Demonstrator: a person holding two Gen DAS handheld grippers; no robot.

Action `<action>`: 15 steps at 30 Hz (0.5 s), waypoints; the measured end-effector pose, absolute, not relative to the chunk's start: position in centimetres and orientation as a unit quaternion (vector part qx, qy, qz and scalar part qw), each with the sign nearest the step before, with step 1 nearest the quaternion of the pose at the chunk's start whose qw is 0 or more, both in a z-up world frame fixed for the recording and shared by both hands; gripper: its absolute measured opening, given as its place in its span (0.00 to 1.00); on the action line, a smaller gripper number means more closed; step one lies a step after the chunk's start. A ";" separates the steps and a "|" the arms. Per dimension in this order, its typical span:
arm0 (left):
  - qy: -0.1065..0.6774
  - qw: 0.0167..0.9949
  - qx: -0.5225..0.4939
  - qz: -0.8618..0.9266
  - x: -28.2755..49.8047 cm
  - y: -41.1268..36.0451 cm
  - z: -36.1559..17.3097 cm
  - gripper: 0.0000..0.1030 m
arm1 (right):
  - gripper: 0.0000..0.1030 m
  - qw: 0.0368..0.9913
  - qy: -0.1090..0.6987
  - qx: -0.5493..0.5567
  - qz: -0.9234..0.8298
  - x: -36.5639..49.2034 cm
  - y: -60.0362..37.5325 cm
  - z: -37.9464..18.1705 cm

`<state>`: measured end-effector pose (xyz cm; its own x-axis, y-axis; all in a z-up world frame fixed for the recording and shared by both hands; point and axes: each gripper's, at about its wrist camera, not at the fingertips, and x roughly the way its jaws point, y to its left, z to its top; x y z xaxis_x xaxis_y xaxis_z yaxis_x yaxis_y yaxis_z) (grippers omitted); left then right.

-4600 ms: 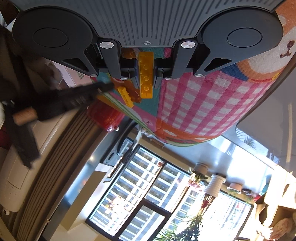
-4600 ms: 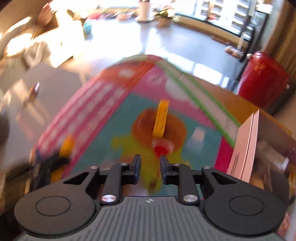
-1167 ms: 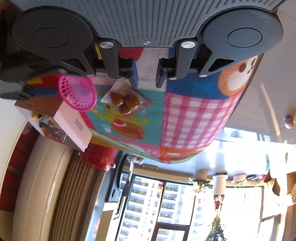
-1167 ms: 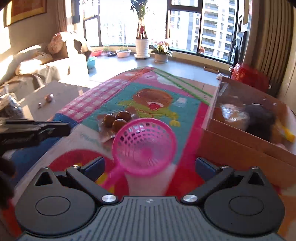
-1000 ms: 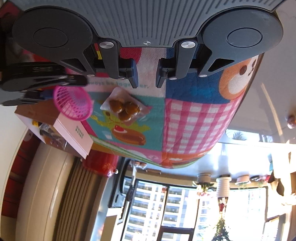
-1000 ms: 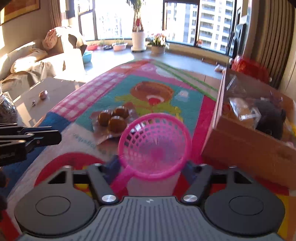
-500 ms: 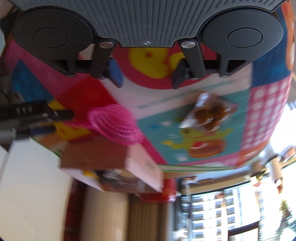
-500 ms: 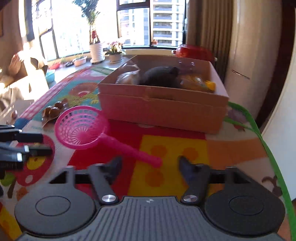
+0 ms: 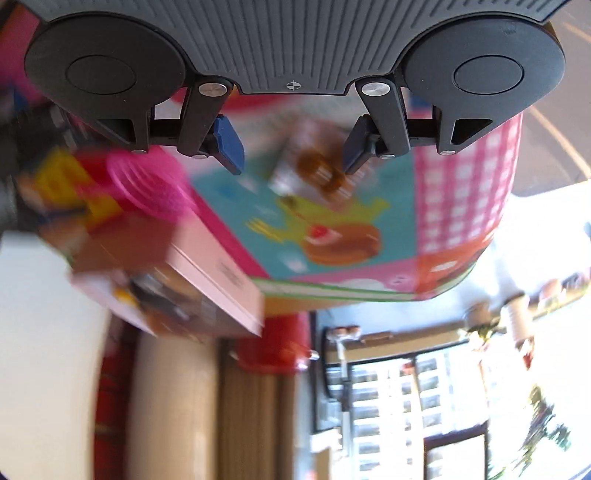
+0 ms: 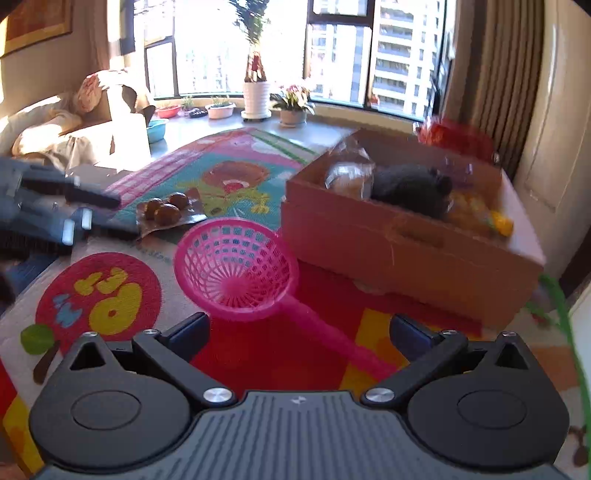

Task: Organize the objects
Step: 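Grasp the handle of the pink toy net with the right tool, then grasp the tray of brown candies with the left tool while the right tool lifts the net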

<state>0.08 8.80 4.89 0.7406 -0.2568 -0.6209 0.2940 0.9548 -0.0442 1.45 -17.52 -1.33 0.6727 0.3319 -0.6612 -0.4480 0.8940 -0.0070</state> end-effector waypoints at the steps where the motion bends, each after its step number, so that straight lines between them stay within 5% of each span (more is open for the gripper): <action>1: 0.336 0.930 -0.010 -0.147 1.6 10.3 4.8 0.62 | 1.00 0.909 0.351 -0.078 0.212 1.5 -17.6 -1.8; 7: 0.386 0.904 -0.113 -0.144 7.0 14.1 2.0 0.62 | 1.00 0.904 0.370 -0.048 0.208 2.1 -18.6 -2.1; 15: 0.357 0.909 0.060 -0.206 2.9 8.2 1.7 0.70 | 1.00 0.903 0.367 -0.063 0.216 1.8 -18.0 -2.2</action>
<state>2.93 8.23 1.66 0.6602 -0.3327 -0.6734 0.4180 0.9076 -0.0385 1.77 -18.03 -2.17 0.6375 0.3438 -0.6895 -0.4363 0.8987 0.0447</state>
